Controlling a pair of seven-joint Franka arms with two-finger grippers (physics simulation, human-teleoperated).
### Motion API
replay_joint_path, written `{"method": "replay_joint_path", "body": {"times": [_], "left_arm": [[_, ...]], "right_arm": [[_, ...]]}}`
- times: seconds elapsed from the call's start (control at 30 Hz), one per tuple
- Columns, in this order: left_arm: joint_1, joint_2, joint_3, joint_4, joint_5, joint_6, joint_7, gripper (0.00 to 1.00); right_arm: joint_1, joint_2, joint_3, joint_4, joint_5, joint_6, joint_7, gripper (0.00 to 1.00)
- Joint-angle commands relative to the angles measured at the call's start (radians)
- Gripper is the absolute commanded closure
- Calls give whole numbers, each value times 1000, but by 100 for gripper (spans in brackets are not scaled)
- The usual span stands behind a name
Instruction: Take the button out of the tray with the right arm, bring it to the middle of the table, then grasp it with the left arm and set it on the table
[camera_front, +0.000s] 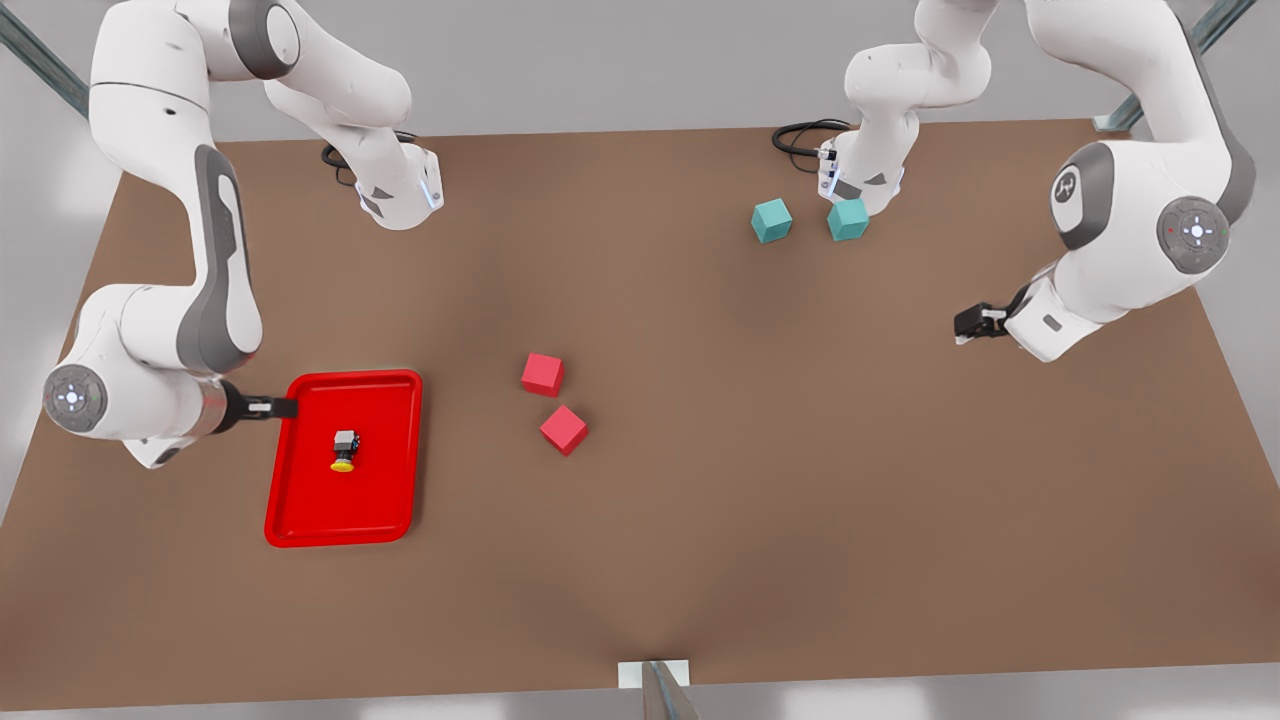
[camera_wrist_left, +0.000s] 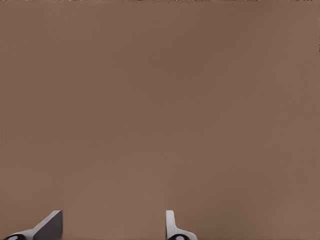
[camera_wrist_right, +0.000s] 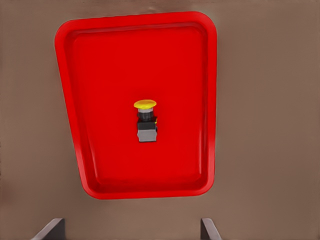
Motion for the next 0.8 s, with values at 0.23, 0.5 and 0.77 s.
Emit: {"method": "replay_joint_path", "body": {"times": [0.23, 0.5, 0.77], "left_arm": [[10, 13, -10, -5, 1, 17, 26, 0], [4, 70, -31, 13, 3, 49, -64, 0], [1, 88, -31, 85, 24, 31, -127, 0]], "right_arm": [[83, -55, 64, 136, 1, -228, -21, 0], [63, 181, 59, 75, -16, 97, -26, 0], [-94, 229, 127, -218, -10, 632, -18, 0]]}}
